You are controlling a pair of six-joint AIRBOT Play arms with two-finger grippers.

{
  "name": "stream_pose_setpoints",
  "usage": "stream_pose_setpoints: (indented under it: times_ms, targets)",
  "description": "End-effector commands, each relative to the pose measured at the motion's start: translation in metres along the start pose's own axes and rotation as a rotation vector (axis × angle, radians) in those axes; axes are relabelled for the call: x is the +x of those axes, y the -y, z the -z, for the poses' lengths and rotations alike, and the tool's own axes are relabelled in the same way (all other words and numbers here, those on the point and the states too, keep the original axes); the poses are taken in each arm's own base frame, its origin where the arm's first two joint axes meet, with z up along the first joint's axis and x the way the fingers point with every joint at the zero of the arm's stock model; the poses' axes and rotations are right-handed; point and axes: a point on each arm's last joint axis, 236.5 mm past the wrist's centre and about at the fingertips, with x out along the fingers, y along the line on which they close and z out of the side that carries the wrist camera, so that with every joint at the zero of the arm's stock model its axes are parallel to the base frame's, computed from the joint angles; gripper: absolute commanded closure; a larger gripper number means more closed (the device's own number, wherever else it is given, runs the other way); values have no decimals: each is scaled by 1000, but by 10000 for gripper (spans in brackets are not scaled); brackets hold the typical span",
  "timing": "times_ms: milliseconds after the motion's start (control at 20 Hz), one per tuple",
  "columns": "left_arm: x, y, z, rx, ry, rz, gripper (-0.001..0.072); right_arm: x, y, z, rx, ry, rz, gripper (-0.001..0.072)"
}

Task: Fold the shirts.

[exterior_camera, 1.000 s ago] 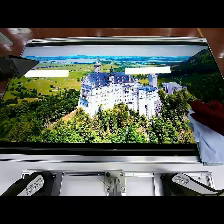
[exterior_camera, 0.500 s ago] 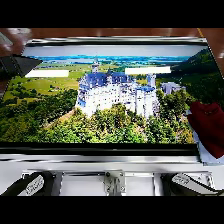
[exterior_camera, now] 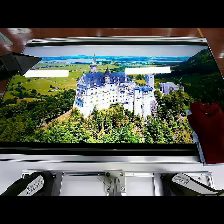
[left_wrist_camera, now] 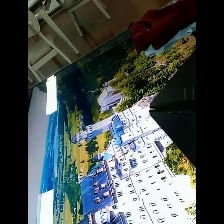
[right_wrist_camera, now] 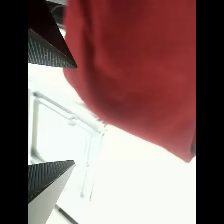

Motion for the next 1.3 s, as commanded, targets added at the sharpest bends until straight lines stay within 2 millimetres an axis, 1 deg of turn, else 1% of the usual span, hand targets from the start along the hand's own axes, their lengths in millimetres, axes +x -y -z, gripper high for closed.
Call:
stream_pose_setpoints:
  times_ms: [0,50,100,150,200,250,300,350,400,450,500,550,600,650,700,750,800,850,900,1000,1050,1150,1250]
  targets:
    - [5,-6,8,30,-31,-36,672,-59,-3,-10,-58,65,-67,38]
    - [7,-14,13,59,-52,-79,672,-89,-13,-23,-85,164,-112,38]
    - [9,-28,21,96,-86,-148,673,-130,-27,-40,-115,320,-169,38]
    - [10,-45,30,116,-129,-239,674,-176,-46,-54,-142,492,-245,38]
    - [9,-66,43,128,-187,-353,674,-235,-76,-62,-181,695,-370,38]
    - [6,-84,57,132,-250,-457,674,-291,-105,-57,-221,865,-509,38]
    - [3,-99,71,138,-316,-556,674,-343,-138,-40,-271,1000,-666,38]
    - [3,-109,86,160,-386,-623,674,-375,-168,-15,-332,1057,-791,38]
    - [4,-116,105,185,-485,-675,673,-385,-202,16,-432,1038,-869,38]
    - [7,-121,130,210,-610,-705,673,-374,-231,41,-541,983,-859,38]
    - [9,-123,155,226,-741,-724,673,-343,-259,66,-667,889,-765,38]
    - [11,-126,179,243,-871,-748,672,-306,-279,89,-780,781,-641,38]
    - [15,-130,193,268,-954,-771,661,-267,-300,116,-903,668,-517,38]
    - [26,-131,201,279,-976,-780,508,-237,-316,140,-1006,581,-428,38]
    - [39,-130,206,267,-964,-779,215,-213,-334,166,-1124,514,-368,38]
    - [50,-129,208,255,-935,-778,31,-195,-349,187,-1210,473,-329,37]
    - [58,-128,208,249,-916,-763,33,-183,-362,201,-1263,452,-307,37]
    - [61,-129,208,245,-908,-758,33,-172,-372,213,-1297,432,-287,37]
    - [60,-131,207,241,-905,-763,39,-163,-380,222,-1327,417,-272,37]
    - [58,-135,205,232,-899,-771,42,-148,-390,235,-1368,389,-244,37]
    - [57,-137,204,228,-897,-775,43,-143,-392,241,-1382,382,-236,37]
    - [56,-139,203,222,-895,-778,51,-141,-394,249,-1401,378,-235,37]
    - [56,-140,202,213,-884,-783,50,-141,-394,250,-1403,376,-237,37]
